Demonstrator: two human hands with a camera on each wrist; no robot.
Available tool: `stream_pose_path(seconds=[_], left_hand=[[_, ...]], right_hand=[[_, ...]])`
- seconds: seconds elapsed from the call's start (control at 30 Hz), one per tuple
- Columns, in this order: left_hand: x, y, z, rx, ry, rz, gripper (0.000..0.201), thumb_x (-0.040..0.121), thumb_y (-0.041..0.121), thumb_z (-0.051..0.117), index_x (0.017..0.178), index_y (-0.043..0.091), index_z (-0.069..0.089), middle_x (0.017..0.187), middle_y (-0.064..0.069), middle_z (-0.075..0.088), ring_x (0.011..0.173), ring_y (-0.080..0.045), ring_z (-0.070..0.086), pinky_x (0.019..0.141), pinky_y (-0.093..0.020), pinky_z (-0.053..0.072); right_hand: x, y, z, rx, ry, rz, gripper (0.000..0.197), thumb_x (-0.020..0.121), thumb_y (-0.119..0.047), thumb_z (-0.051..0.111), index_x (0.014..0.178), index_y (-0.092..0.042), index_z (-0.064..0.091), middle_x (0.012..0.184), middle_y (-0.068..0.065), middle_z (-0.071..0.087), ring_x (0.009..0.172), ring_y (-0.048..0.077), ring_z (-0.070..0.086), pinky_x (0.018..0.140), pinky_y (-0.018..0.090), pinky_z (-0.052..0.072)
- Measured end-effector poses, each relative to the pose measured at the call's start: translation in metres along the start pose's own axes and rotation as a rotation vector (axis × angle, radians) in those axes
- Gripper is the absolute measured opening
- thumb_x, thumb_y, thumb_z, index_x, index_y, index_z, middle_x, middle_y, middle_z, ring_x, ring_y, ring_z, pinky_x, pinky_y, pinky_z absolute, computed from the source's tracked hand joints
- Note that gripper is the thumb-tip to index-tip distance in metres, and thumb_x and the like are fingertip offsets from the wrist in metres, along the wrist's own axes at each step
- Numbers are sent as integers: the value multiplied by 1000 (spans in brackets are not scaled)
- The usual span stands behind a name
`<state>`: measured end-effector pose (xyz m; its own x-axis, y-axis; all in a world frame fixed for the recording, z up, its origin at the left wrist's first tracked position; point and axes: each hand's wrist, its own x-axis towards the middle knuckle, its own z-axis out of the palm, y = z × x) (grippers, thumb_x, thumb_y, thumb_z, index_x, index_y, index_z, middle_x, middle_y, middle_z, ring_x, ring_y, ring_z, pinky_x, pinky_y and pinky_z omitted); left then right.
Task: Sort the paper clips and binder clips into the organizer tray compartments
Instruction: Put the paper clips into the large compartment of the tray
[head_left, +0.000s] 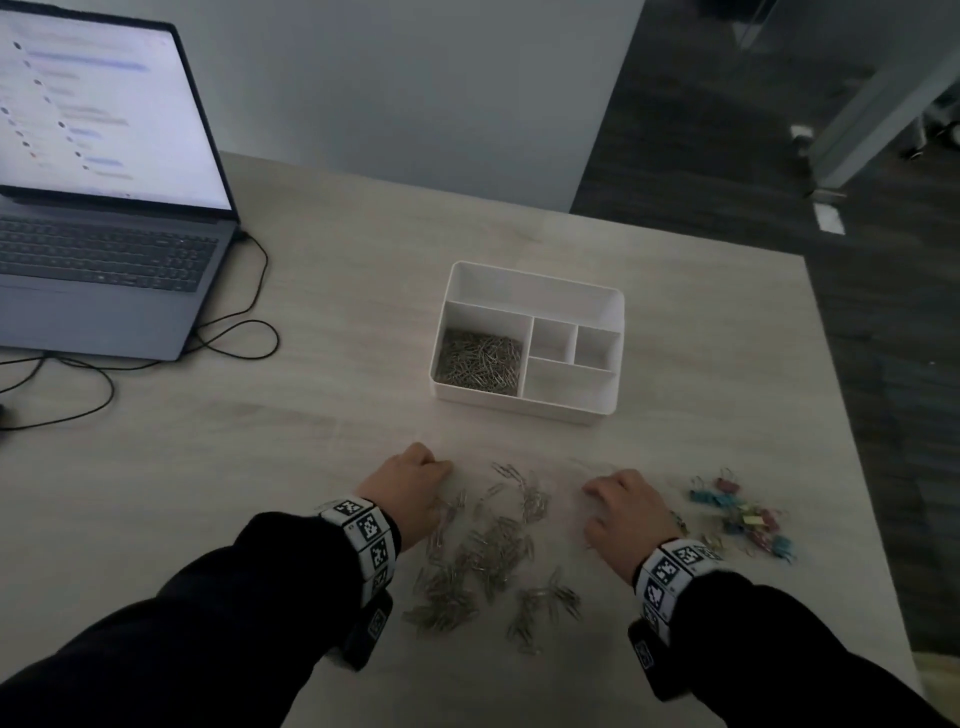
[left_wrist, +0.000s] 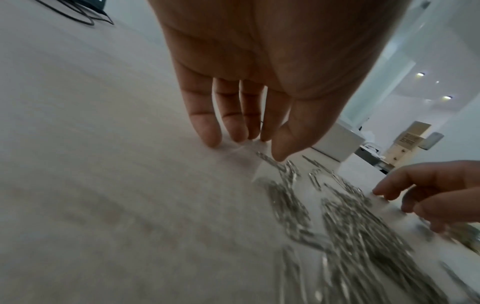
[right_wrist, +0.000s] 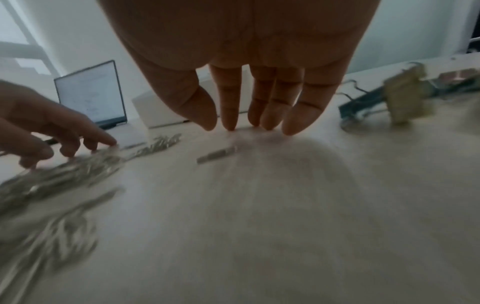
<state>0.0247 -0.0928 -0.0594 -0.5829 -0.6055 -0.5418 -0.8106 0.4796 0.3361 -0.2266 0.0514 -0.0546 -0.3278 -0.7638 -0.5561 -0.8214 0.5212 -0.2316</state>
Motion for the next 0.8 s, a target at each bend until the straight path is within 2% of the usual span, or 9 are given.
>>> stream_pose_path(seconds=[0.1,0.17,0.23,0.33,0.4,0.5,0.57,0.67,0.8], left_hand=[[-9,8,15,19,1,58,44,83,24,50,126,24,51,120,-2,44,108,-30,54,91,-37,48],[-14,13,22,9,-32,111,46,84,23,49,130,26,50,120,-1,46,110,-27,54,92,-35,47],[-18,16,26,11,-43,148,46,86,23,51,132,28,51,122,-1,49,110,-24,54,94,-33,45],[-25,15,24,-15,-5,173,35,85,33,57,121,29,58,117,1,50,105,-20,57,92,-32,47],[-29,12,19,4,23,115,30,79,48,63,101,30,59,108,3,53,93,-18,57,84,-34,50],[-38,10,9,114,-158,-40,48,64,69,66,72,23,54,74,4,58,66,-17,55,61,-30,48],[-47,14,10,187,-336,-105,62,54,76,67,62,16,58,59,3,60,57,-18,59,55,-26,49],[-55,15,29,238,-437,-131,65,52,76,70,62,12,62,64,2,67,68,-19,69,65,-28,56],[-56,20,52,236,-324,-124,57,60,68,68,71,13,58,75,-5,65,76,-26,66,65,-28,52]], right_hand=[[-17,4,14,-12,19,-24,32,83,-28,52,115,-23,54,116,0,43,106,21,48,92,31,43],[-27,1,22,-11,9,-80,26,85,-25,51,110,-20,56,112,0,45,100,20,50,88,28,43],[-33,-6,30,4,-42,-170,25,85,-23,49,108,-18,57,108,1,47,95,21,51,90,33,46],[-39,-12,37,69,-106,-260,38,81,-37,44,111,-18,59,107,0,49,96,19,54,91,37,48],[-41,-12,35,67,-98,-287,47,78,-50,50,117,-23,56,112,-4,46,99,17,54,91,35,48],[-46,-8,35,-38,-151,-300,68,70,-63,66,126,-33,42,118,-7,38,100,17,54,86,31,48],[-50,-9,40,-107,-191,-322,79,64,-65,71,129,-36,36,121,-6,36,98,20,57,85,32,50],[-56,-12,55,-139,-203,-358,78,65,-62,72,128,-34,36,123,-4,37,96,23,59,84,33,51],[-56,-27,70,-112,-168,-382,67,72,-60,69,123,-29,38,120,0,39,98,27,58,84,36,51]])
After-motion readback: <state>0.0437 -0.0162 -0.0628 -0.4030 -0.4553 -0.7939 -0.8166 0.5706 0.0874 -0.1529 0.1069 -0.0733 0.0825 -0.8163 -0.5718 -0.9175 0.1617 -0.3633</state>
